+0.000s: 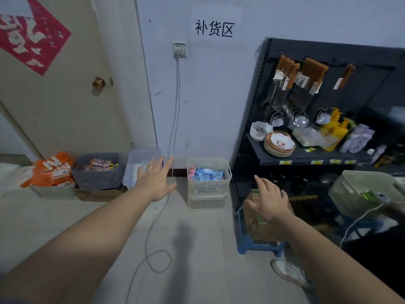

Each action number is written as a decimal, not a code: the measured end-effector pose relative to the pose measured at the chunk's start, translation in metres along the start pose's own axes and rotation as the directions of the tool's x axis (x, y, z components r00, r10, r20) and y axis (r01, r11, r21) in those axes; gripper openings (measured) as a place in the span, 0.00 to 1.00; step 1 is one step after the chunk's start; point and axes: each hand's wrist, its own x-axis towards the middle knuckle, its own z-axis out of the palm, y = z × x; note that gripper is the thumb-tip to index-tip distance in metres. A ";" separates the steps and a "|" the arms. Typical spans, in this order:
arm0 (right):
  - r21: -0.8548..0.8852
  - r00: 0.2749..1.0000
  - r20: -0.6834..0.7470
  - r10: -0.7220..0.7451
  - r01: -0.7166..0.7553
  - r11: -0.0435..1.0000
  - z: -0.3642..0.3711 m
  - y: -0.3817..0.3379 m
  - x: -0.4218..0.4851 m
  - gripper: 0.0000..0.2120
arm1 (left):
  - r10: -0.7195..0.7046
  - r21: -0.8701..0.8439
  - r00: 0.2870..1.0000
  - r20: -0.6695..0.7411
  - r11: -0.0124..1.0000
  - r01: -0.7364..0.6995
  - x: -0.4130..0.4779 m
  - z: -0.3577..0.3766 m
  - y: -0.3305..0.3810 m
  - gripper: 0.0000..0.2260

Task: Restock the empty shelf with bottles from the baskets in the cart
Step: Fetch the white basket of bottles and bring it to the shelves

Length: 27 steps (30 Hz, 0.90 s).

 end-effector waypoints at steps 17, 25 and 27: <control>0.050 1.000 -0.009 0.028 -0.027 0.998 0.026 0.023 0.223 0.37 | 0.019 0.010 0.998 0.053 1.000 -0.020 0.211 0.048 -0.002 0.38; 0.038 0.989 0.095 -0.112 0.109 0.993 0.030 0.059 0.382 0.38 | -0.130 0.020 0.989 0.066 0.991 0.129 0.326 0.072 0.033 0.38; 0.026 0.984 0.120 -0.134 0.132 0.991 0.029 0.068 0.415 0.38 | -0.156 -0.006 0.984 0.080 0.988 0.157 0.351 0.077 0.046 0.38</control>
